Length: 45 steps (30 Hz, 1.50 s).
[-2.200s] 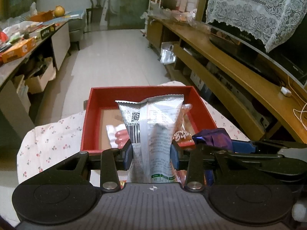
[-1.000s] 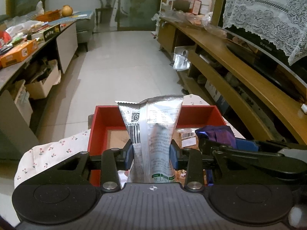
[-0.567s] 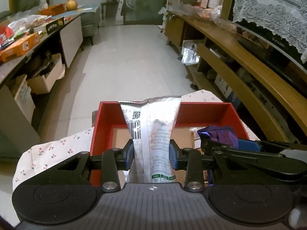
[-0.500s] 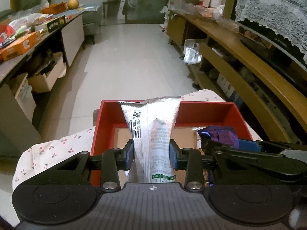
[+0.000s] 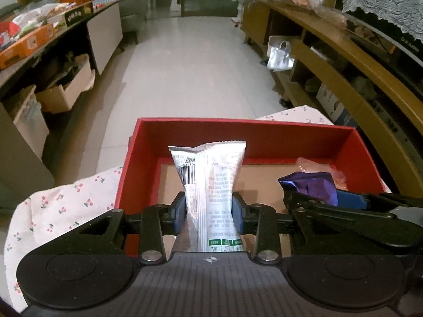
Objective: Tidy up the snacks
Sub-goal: 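Lower the blue packet with the right gripper while the left gripper lowers the white wrapper into the box, then open both grippers to release the packets in the red box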
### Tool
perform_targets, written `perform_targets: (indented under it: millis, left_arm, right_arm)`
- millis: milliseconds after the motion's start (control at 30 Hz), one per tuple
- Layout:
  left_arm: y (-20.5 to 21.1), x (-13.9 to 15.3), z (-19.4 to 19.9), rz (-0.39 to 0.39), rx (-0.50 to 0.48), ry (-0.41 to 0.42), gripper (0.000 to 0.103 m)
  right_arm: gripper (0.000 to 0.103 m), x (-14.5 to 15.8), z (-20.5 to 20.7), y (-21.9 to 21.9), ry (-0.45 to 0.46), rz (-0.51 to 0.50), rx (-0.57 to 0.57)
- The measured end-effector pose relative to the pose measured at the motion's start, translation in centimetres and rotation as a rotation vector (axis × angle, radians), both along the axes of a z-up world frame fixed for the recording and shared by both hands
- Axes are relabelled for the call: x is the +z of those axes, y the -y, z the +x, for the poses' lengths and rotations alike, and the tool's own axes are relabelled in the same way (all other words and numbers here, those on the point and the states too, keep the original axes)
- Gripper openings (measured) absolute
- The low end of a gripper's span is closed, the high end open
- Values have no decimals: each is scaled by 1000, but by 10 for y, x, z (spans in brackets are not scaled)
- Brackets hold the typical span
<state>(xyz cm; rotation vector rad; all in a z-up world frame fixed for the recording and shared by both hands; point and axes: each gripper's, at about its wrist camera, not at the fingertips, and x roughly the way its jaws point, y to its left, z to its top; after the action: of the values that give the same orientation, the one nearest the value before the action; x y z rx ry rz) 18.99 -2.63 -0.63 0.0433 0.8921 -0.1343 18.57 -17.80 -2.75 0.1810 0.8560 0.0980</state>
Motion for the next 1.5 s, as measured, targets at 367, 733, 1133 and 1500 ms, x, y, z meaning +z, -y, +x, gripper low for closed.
perform_targets:
  millis: [367,733,1133,1500]
  left_arm:
    - [-7,-9,5,6,33,-30,51]
    - [-13,6,2,-20,52,5,66]
    - [-17,27,-22,-66,24,42,76]
    - [-30,34,-61,-114,9,11,79]
  right_arm:
    - [67,-3,3,-8,29,-69,22]
    - [70,12,-1,-7,84,-94,20]
    - [77,37,-19,1,111,-55,8]
    - [77,51,-62,4,122,-51,28]
